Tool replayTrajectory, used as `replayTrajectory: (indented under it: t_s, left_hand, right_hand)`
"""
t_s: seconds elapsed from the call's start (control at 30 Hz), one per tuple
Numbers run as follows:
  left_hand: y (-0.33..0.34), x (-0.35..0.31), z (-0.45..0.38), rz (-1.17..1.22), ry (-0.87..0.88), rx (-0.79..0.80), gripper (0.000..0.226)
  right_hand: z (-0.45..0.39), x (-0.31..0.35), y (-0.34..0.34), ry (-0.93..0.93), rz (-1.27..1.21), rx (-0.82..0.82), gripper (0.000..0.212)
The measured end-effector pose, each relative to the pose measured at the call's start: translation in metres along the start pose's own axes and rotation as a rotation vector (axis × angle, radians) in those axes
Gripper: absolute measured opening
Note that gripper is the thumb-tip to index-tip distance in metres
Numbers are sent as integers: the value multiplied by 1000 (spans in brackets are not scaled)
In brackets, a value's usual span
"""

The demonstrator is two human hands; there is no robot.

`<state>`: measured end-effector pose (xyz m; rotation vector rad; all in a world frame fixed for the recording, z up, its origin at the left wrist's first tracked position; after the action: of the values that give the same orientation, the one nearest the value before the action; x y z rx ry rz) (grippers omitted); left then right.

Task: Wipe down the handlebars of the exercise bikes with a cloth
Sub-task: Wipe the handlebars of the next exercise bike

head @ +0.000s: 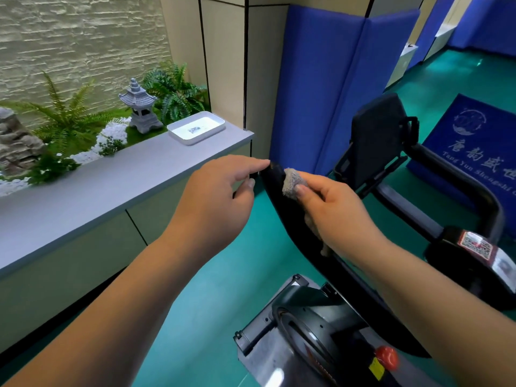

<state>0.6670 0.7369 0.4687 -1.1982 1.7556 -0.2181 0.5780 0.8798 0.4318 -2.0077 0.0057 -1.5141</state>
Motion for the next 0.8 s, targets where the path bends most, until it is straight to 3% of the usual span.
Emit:
replayTrajectory:
  t_s: [0.23,0.5,0.8]
  left_hand:
    - [3,-11,7,-169,183,-57,33]
    - [12,-29,18,-209,395,-85,23]
    - [23,-32,25,-259,399,-62,22]
  right_hand:
    - [19,-24,-11,91,-4,48,26]
    - [29,-36,-16,74,49,94,28]
    - [22,-27,-13,41,32,51,24]
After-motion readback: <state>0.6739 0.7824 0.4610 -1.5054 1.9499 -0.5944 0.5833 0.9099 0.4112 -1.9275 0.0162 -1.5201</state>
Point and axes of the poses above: each hand's wrist, its own z-axis away from the middle knuckle, its own y-axis out of the palm, x = y × z, the point moved 7 cm from there along -z, towards the middle knuckle, and after that the axes turned 5 degrees about -x, right-handed, at the moved point
